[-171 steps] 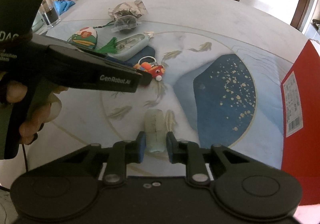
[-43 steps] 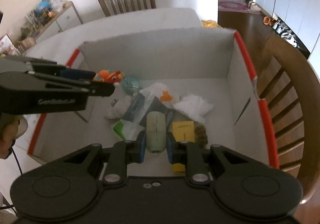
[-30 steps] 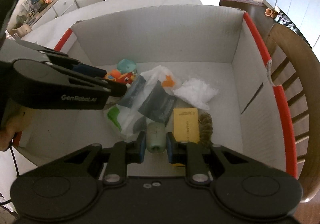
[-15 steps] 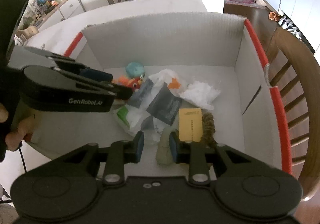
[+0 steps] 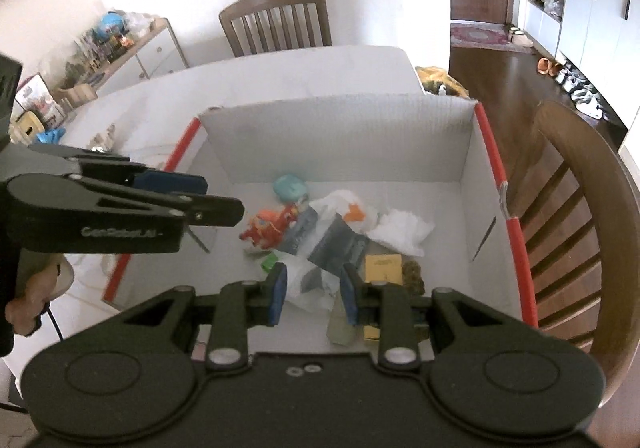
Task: Organize objects
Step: 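Lower and open both grippers to drop the bottle and horse keychain, then withdraw both grippers from the box back over the table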
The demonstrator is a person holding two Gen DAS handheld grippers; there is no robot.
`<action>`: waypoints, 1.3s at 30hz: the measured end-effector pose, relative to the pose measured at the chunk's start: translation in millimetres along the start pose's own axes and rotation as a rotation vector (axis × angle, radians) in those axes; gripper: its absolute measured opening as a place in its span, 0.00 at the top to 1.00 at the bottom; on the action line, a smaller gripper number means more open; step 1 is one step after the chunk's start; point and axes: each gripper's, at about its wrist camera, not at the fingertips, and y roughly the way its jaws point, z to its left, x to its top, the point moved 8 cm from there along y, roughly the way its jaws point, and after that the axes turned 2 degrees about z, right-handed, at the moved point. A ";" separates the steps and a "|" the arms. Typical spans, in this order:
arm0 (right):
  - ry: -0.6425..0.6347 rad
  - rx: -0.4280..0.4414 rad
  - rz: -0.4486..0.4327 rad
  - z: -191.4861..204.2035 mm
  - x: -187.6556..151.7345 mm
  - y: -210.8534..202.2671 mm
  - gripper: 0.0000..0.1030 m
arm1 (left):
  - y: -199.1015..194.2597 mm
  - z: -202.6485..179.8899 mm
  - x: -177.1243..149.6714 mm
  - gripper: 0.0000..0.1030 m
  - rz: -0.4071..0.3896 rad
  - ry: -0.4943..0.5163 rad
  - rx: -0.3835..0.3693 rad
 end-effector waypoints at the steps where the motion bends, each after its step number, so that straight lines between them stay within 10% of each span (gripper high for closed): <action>1: -0.005 0.002 -0.007 2.5 1.2 -3.3 0.72 | -4.9 0.8 -0.3 0.59 -0.010 -0.002 0.006; 19: 0.016 0.017 -0.113 65.6 17.4 -26.5 0.59 | -97.6 57.2 -22.3 0.43 -0.170 -0.056 0.045; 39: -0.010 0.000 -0.174 183.0 38.2 3.4 0.17 | -151.9 169.9 -64.3 0.24 -0.219 -0.128 0.046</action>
